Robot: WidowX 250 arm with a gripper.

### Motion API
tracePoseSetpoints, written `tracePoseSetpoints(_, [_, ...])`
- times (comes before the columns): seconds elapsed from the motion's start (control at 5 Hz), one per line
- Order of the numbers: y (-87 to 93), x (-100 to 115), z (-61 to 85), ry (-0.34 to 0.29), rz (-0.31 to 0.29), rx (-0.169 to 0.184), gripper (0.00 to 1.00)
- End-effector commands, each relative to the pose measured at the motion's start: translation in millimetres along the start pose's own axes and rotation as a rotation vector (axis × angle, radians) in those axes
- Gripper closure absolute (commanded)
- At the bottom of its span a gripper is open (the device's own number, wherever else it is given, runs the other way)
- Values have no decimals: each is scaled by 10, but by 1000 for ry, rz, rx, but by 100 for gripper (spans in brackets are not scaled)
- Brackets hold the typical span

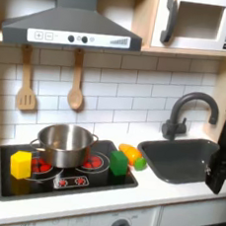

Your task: Reach green block

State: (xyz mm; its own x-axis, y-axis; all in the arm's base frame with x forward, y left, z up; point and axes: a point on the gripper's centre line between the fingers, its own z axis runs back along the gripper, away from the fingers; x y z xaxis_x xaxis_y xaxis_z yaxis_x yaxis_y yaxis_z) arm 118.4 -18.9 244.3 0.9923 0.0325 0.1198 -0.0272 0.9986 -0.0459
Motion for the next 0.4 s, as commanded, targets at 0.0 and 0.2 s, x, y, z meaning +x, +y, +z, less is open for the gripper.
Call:
tracePoseSetpoints(0.0, [0, 0, 0, 0, 0, 0, 0])
tracePoseSetpoints(0.2, [-42, 73, -13, -23, 26, 6, 0])
